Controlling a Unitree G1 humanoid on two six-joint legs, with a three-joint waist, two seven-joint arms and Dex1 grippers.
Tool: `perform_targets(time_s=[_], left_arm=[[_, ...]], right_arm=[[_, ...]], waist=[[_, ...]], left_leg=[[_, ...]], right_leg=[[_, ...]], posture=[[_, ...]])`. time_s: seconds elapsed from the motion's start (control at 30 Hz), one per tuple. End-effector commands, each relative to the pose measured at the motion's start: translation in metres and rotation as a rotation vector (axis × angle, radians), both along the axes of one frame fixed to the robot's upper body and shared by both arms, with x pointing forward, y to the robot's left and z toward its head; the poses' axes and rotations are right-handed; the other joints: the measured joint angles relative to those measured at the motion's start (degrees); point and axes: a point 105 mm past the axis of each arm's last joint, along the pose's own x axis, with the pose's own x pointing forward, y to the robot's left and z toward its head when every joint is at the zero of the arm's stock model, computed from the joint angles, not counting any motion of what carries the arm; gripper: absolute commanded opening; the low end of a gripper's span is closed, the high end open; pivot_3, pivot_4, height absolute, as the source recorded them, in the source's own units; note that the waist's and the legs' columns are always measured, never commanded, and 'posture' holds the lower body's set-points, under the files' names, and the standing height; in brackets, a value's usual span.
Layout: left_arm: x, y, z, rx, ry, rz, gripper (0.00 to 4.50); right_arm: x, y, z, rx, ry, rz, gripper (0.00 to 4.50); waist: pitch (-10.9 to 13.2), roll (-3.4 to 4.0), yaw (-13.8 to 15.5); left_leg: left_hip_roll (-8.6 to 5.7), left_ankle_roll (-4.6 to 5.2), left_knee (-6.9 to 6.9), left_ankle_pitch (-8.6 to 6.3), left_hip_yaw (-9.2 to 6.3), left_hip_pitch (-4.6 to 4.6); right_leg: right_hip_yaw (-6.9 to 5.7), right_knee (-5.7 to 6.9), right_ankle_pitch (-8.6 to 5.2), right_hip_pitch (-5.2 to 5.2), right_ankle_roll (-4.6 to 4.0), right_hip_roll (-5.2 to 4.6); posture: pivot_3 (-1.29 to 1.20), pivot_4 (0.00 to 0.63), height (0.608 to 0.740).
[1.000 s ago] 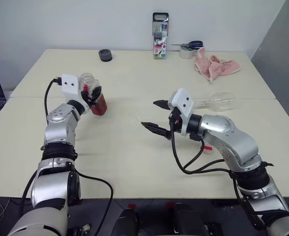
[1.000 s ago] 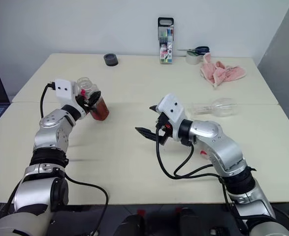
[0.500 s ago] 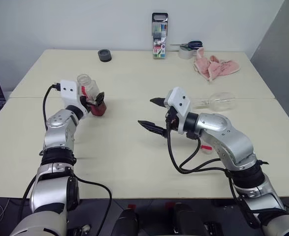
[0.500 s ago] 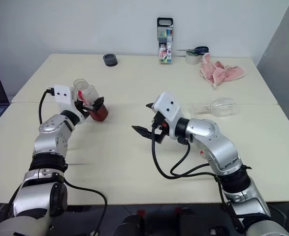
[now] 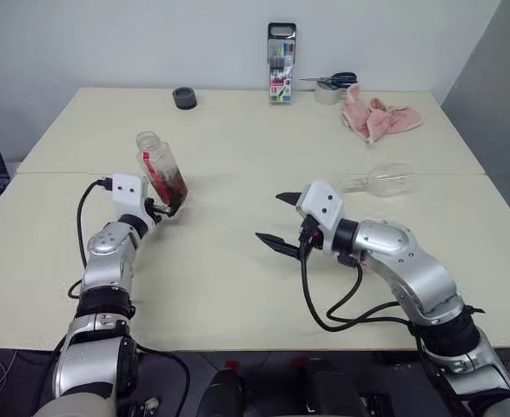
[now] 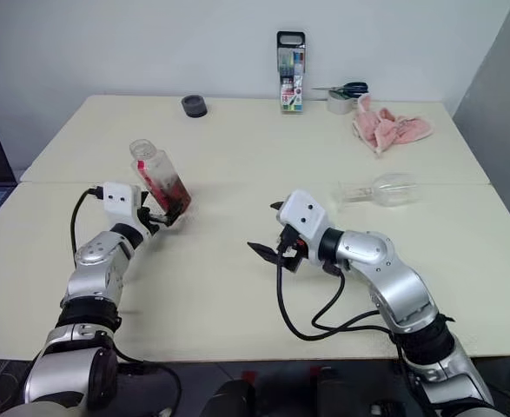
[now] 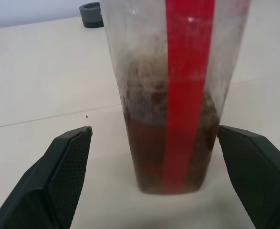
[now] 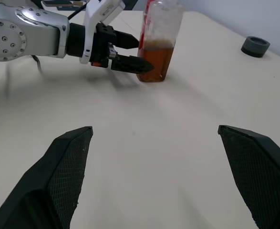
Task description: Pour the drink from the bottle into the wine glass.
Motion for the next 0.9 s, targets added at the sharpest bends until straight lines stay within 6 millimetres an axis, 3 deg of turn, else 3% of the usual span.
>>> perform_targets(time_s=[0.03,0.13,0.33,0.43,0.57,0.73,0.9], left_arm=[[-0.008,-0.001,0.013,0.024,-0.069,0.0,4.43],[-0.024,-0.005,0.007,0.002,-0.078,-0.004,4.43],[-0.066,-0.051,-0.021,-0.006,0.014,-0.247,4.43],[-0.083,-0.093,-0.014,-0.029,0.047,-0.523,4.43],[-0.093,-0.124,0.003,0.004,0.082,-0.794,4.43],[-0.092,-0.13,0.017,0.289,0.125,-1.054,4.43],[-0.083,-0.129,0.04,0.319,0.124,-1.154,4.43]], right_arm=[[-0.008,-0.01,0.009,0.018,-0.021,-0.005,4.5],[-0.012,-0.026,0.004,0.039,0.036,-0.052,4.5],[0.0,-0.078,-0.002,0.386,0.261,-0.373,4.5],[0.012,-0.098,-0.007,0.545,0.341,-0.543,4.5],[0.025,-0.105,-0.011,0.793,0.505,-0.607,4.5],[0.057,-0.114,-0.016,1.028,0.638,-0.732,4.5],[0.088,-0.115,-0.019,1.166,0.72,-0.784,4.5]], waist=[[0.0,0.0,0.05],[-0.01,0.0,0.15],[-0.06,-0.03,0.33],[-0.08,0.02,0.56],[-0.07,0.04,0.58],[-0.07,0.13,-0.04],[-0.05,0.33,-0.35]], left_leg=[[0.0,0.0,0.0,0.0,-0.02,0.0],[0.02,0.03,-0.01,-0.02,-0.02,0.0],[0.09,0.15,-0.05,-0.08,0.02,0.05],[0.03,0.16,-0.04,-0.09,0.05,0.15],[0.07,0.16,-0.05,-0.08,0.07,0.18],[0.09,0.16,-0.11,-0.08,0.16,0.23],[0.09,0.18,-0.16,-0.09,0.23,0.23]], right_leg=[[-0.02,0.0,0.0,0.01,0.0,0.0],[-0.01,0.0,0.0,0.01,0.0,0.0],[0.05,0.01,0.0,0.07,0.0,-0.06],[0.04,0.04,0.0,0.14,0.01,0.01],[0.04,0.06,0.0,0.17,0.01,0.12],[0.1,0.06,0.0,0.13,0.0,0.17],[0.13,0.04,0.0,0.09,-0.01,0.21]], posture=[[0.0,0.15,0.74],[0.0,0.15,0.74],[0.0,0.15,0.74],[0.0,0.15,0.74],[0.0,0.15,0.74],[0.0,0.15,0.74],[0.0,0.15,0.74]])
